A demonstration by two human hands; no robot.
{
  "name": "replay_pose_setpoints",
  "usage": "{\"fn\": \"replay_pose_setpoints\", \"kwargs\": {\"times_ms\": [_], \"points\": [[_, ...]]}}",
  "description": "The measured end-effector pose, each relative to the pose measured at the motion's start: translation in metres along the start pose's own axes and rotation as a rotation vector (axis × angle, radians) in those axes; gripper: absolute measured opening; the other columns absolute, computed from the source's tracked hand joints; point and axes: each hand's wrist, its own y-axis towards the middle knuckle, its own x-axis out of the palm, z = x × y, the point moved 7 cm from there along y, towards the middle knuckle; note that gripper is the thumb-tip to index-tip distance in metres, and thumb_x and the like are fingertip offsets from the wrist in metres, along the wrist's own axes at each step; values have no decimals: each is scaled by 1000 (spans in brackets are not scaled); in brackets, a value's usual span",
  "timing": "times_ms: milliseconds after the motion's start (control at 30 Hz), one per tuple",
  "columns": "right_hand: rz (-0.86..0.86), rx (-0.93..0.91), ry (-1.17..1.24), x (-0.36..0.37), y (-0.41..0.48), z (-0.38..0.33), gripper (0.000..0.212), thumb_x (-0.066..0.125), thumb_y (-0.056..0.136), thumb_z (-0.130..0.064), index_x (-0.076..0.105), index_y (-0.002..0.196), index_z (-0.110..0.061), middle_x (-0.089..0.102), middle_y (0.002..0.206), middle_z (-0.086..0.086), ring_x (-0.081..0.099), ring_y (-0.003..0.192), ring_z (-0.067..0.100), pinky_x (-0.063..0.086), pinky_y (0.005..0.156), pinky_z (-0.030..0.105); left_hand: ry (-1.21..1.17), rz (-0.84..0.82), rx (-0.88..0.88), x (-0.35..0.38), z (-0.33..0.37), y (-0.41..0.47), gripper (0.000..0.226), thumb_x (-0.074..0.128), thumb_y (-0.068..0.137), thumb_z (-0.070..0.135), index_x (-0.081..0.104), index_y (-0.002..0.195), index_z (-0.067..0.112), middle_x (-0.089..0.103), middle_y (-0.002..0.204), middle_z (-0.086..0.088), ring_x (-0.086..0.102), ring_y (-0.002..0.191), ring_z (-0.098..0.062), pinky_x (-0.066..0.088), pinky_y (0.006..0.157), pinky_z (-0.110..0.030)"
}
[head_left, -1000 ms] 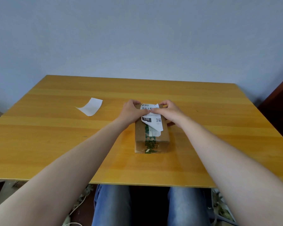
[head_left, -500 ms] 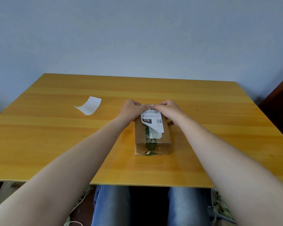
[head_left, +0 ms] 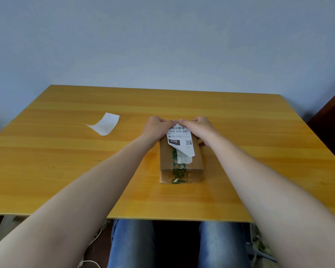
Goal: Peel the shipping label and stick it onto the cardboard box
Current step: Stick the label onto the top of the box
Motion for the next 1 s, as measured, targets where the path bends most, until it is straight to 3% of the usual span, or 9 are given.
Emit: {"fn": "replay_pose_setpoints", "kwargs": {"times_ms": [133, 200, 300, 367, 467, 600, 767, 933, 1000], "points": [[-26, 7, 104, -1, -4, 2, 59, 61, 94, -65, 64, 119, -12, 75, 111, 4, 66, 83, 18, 50, 66, 31, -53, -21, 7, -2, 4, -8, 43, 77, 92, 46, 59, 118, 17, 71, 103, -1, 62, 79, -12, 39, 57, -27], [-44, -45, 106, -1, -7, 0, 53, 60, 97, -61, 67, 122, -15, 73, 116, 1, 63, 85, 11, 46, 68, 29, -67, -61, 7, -3, 5, -12, 56, 78, 91, 47, 54, 132, 19, 72, 113, -1, 67, 91, -14, 46, 65, -30], [-113, -110, 108, 1, -9, 3, 40, 69, 94, -55, 68, 122, -28, 69, 117, -6, 64, 107, 13, 46, 77, 31, -32, -139, 8, -3, 2, -16, 59, 79, 89, 47, 51, 137, 25, 71, 117, 3, 68, 110, -21, 54, 87, -40], [-147, -119, 97, 2, -10, 8, 61, 78, 86, -53, 60, 139, -29, 63, 125, -5, 61, 111, 13, 45, 80, 30, 36, -200, 23, -3, 2, -20, 62, 81, 88, 45, 50, 139, 29, 69, 120, 5, 66, 116, -22, 52, 98, -47], [-198, -138, 88, 4, -10, 16, 98, 86, 61, -61, 51, 148, -34, 54, 138, 3, 58, 125, 23, 47, 90, 34, 121, -271, 32, -4, 3, -25, 68, 83, 86, 41, 48, 144, 34, 63, 123, 9, 63, 118, -20, 49, 100, -47], [-260, -159, 77, 5, -14, 16, 87, 88, 81, -33, 43, 155, -32, 45, 140, 6, 56, 119, 20, 45, 94, 31, 161, -324, 46, -5, 2, -28, 75, 86, 84, 39, 45, 147, 35, 61, 126, 10, 64, 117, -19, 52, 103, -49], [-279, -176, 83, 10, -16, 16, 108, 89, 59, -36, 41, 155, -33, 52, 141, 7, 61, 120, 21, 51, 102, 34, 141, -327, 56, -4, -1, -30, 83, 88, 84, 33, 40, 152, 33, 60, 128, 8, 64, 118, -19, 57, 100, -46], [-306, -189, 95, 11, -18, 19, 100, 92, 76, -16, 36, 158, -31, 56, 140, 5, 64, 120, 21, 50, 108, 40, 119, -324, 91, -2, 0, -31, 84, 88, 85, 30, 40, 154, 29, 59, 135, 3, 63, 113, -14, 55, 79, -30], [-303, -195, 106, 11, -18, 22, 101, 93, 74, -19, 37, 157, -32, 58, 138, 4, 65, 118, 22, 51, 107, 42, 116, -325, 105, -1, 2, -31, 84, 87, 85, 29, 41, 155, 27, 59, 131, 3, 62, 108, -10, 52, 74, -25]]}}
